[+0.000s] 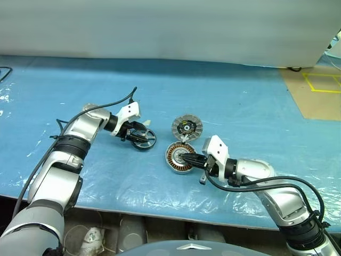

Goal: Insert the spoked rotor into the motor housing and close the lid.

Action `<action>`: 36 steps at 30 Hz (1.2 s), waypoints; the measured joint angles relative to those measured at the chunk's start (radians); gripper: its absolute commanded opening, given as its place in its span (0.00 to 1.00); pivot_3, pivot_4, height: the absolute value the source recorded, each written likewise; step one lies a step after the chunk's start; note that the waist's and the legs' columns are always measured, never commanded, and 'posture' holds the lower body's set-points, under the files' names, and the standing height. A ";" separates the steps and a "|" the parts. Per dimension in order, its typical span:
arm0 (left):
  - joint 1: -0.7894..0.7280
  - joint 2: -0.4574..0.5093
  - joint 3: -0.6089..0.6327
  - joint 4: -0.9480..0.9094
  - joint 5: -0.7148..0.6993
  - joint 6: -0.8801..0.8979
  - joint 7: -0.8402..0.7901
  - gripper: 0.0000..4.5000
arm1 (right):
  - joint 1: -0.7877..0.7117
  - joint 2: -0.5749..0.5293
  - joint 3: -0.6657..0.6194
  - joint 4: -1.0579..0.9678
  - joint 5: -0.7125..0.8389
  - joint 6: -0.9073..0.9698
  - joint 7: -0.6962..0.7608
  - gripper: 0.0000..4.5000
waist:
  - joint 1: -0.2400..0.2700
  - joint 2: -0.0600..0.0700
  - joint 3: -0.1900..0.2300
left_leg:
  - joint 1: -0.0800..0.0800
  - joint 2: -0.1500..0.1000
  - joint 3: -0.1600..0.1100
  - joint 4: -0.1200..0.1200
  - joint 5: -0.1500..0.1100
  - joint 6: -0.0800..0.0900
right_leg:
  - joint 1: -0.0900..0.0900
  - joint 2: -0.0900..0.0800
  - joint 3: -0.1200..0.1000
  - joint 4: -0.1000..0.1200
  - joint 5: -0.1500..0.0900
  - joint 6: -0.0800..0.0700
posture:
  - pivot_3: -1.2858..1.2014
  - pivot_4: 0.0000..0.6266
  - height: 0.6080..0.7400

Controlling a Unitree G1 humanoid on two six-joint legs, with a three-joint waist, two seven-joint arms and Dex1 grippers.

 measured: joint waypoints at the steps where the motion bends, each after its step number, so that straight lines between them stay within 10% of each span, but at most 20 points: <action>1: -0.003 0.000 -0.005 0.001 0.008 -0.010 0.000 0.64 | 0.002 0.000 -0.002 -0.003 0.001 0.001 -0.002 0.00 | 0.000 0.000 0.000 | 0.000 0.000 0.000 0.000 0.000 0.000 | 0.000 0.000 0.000 0.000 0.000 0.000 | 0.52 0.24 1.00; 33: 0.050 0.101 -0.050 -0.168 0.070 0.080 -0.070 0.64 | -0.036 -0.012 0.011 0.039 -0.019 -0.022 0.013 0.00 | -0.003 0.000 0.000 | 0.002 -0.002 0.000 -0.004 0.000 0.000 | 0.001 0.000 0.001 -0.002 -0.001 -0.002 | 0.52 0.24 1.00; 36: 0.053 0.092 -0.045 -0.179 0.069 0.104 -0.048 0.52 | -0.037 -0.012 0.014 0.040 -0.022 -0.023 0.015 0.00 | -0.002 0.000 0.000 | 0.003 -0.002 0.000 -0.004 0.000 0.000 | 0.001 0.000 0.001 -0.002 -0.002 -0.002 | 0.52 0.24 1.00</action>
